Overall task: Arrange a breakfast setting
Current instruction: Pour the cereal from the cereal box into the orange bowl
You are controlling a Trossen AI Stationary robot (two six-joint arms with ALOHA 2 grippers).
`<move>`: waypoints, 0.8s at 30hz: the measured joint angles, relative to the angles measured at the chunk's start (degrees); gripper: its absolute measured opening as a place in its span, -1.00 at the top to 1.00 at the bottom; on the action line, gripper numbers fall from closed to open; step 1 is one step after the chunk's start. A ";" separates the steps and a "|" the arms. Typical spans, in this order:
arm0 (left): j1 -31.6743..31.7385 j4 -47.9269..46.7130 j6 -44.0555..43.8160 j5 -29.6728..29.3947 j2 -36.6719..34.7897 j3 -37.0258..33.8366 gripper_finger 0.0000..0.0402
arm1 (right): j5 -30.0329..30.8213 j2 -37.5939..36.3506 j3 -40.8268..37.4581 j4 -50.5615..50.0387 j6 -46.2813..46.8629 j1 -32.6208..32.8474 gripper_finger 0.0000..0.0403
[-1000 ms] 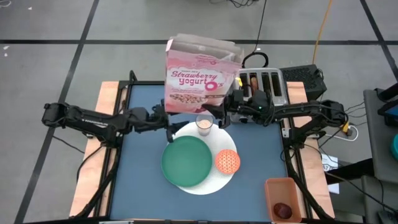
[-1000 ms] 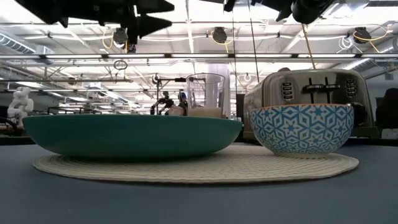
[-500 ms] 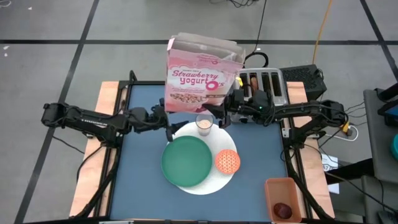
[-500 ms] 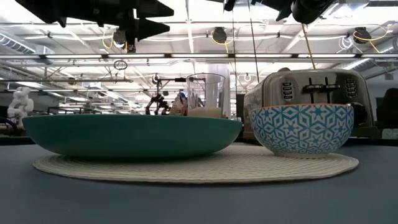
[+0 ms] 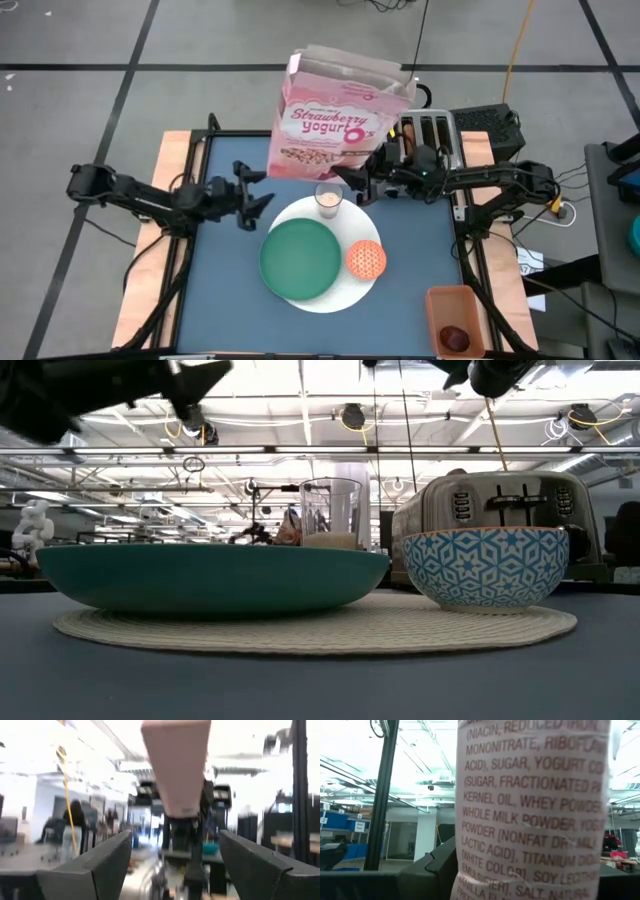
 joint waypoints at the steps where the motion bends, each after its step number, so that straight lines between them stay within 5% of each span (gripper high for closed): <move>1: 0.18 2.85 -0.01 -0.01 0.31 -1.18 -0.50 | 0.23 0.00 0.00 -0.05 -0.14 0.10 -0.03; 17: 0.18 6.94 4.82 0.29 10.28 9.14 -0.50 | 0.58 6.01 0.00 11.32 -1.68 2.71 -0.03; 24: 1.51 6.92 3.49 5.50 15.33 14.61 -0.50 | 0.53 5.99 0.00 11.22 -1.70 2.75 -0.03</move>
